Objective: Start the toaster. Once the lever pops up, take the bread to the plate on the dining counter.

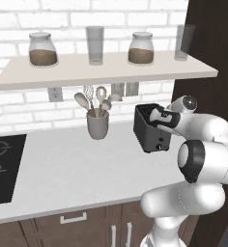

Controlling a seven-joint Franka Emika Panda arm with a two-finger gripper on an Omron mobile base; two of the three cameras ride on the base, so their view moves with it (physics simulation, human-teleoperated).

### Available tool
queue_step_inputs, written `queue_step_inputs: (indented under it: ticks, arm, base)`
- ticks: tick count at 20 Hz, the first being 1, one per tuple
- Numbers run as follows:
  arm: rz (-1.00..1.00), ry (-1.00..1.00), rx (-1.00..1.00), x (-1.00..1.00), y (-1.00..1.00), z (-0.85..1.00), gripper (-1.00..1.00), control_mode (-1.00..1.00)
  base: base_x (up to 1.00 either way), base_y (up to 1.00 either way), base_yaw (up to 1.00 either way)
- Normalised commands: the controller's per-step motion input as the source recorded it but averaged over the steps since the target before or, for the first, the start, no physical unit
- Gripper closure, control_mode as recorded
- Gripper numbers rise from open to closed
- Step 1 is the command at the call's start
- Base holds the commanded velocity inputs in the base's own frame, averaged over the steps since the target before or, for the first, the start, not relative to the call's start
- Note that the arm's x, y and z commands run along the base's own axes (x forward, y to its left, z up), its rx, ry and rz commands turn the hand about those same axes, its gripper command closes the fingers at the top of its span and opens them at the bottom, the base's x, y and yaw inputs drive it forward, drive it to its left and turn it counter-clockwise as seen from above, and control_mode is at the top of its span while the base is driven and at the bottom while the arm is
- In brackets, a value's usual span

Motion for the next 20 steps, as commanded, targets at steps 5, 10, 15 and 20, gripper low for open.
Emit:
queue_step_inputs:
  ticks: [5,10,15,20]
  arm:
    - [0.00,0.00,0.00,0.00,0.00,0.00,-1.00,-1.00]
    - [0.00,0.00,0.00,0.00,0.00,0.00,-1.00,-1.00]
    - [0.00,0.00,0.00,0.00,0.00,0.00,-1.00,-1.00]
    - [0.00,0.00,0.00,0.00,0.00,0.00,-1.00,-1.00]
  base:
    - [0.00,0.00,0.00]
    - [0.00,0.00,0.00]
    - [0.00,0.00,0.00]
    - [0.00,0.00,0.00]
